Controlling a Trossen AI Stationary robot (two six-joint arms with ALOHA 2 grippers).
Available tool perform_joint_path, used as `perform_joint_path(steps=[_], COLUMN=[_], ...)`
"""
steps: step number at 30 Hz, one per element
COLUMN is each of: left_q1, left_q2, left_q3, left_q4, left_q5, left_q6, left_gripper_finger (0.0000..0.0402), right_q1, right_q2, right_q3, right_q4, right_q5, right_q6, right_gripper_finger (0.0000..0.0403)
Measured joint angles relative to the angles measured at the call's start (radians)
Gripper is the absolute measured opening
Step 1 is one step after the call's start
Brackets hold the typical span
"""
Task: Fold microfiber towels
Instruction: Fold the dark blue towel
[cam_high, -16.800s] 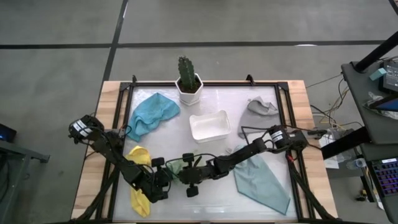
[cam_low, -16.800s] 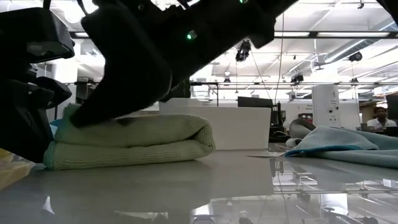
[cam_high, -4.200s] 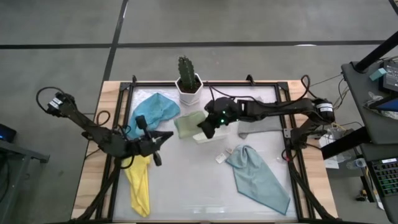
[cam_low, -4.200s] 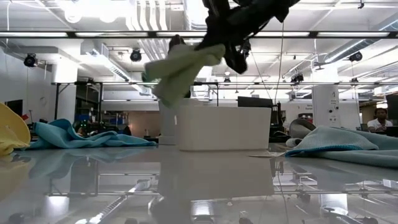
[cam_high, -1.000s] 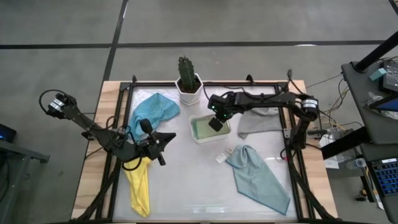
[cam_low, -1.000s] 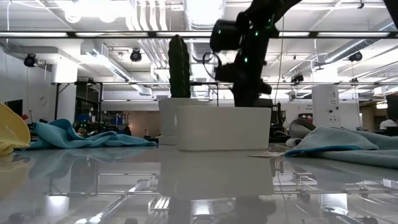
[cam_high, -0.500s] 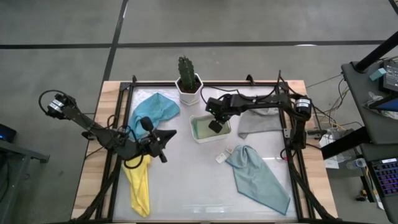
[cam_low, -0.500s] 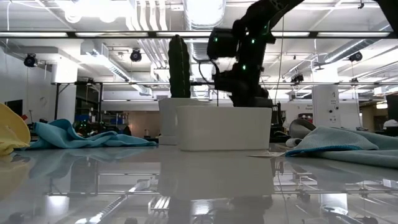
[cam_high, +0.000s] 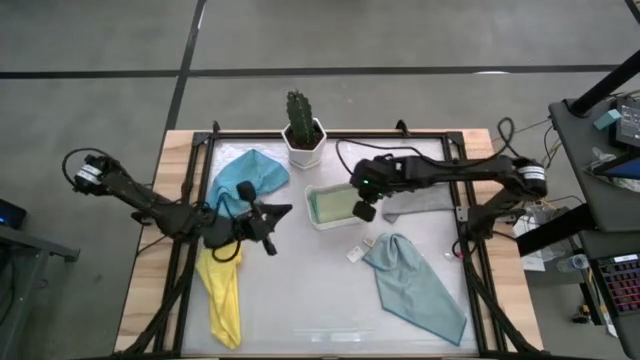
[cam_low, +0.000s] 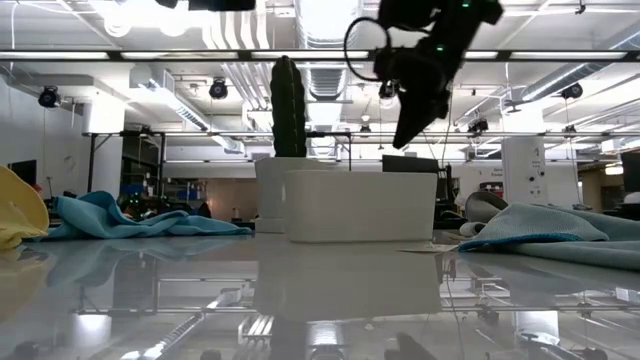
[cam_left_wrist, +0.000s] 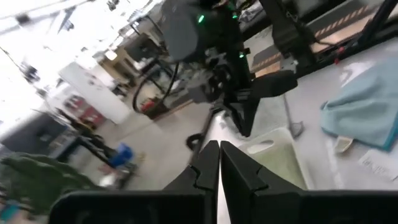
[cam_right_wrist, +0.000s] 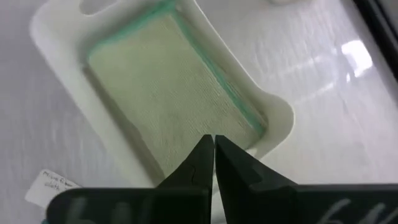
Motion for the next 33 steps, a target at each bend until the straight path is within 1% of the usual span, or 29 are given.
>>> perform_joint_path(steps=[2, 5, 9, 13, 16, 18, 19, 23, 27, 30, 33], left_q1=[0.063, 0.159, 0.249, 0.281, 0.283, 0.285, 0.287, 0.292, 0.292, 0.293, 0.316], left_q2=[0.000, 0.000, 0.000, 0.005, 0.026, 0.055, 0.071, 0.147, 0.227, 0.280, 0.312], left_q3=[0.000, 0.000, 0.000, 0.000, 0.007, 0.034, 0.051, 0.148, 0.249, 0.303, 0.332], left_q4=[-0.005, -0.058, -0.129, -0.157, -0.169, -0.179, -0.211, -0.456, -0.743, -0.948, -1.149], left_q5=[0.094, 0.219, 0.344, 0.381, 0.385, 0.393, 0.400, 0.447, 0.552, 0.605, 0.620], left_q6=[-0.078, -0.202, -0.368, -0.479, -0.543, -0.585, -0.609, -0.747, -0.874, -0.901, -0.880], left_gripper_finger=[0.0001, 0.0000, 0.0000, 0.0000, 0.0000, 0.0000, 0.0000, 0.0000, 0.0000, 0.0000, 0.0000], right_q1=[0.002, 0.002, 0.001, 0.002, 0.001, 0.001, 0.002, -0.001, -0.001, -0.001, -0.001], right_q2=[-0.058, -0.141, -0.246, -0.338, -0.397, -0.433, -0.449, -0.503, -0.531, -0.532, -0.528], right_q3=[-0.072, -0.185, -0.324, -0.448, -0.536, -0.588, -0.612, -0.675, -0.692, -0.693, -0.693], right_q4=[0.077, 0.188, 0.349, 0.520, 0.664, 0.750, 0.786, 0.872, 0.889, 0.889, 0.891], right_q5=[0.000, -0.001, -0.001, -0.014, -0.061, -0.089, -0.091, -0.092, -0.101, -0.116, -0.116], right_q6=[-0.018, -0.055, -0.133, -0.211, -0.264, -0.292, -0.302, -0.328, -0.340, -0.340, -0.346], right_gripper_finger=[0.0008, 0.0008, 0.0008, 0.0008, 0.0008, 0.0008, 0.0008, 0.0008, 0.0008, 0.0008, 0.0008])
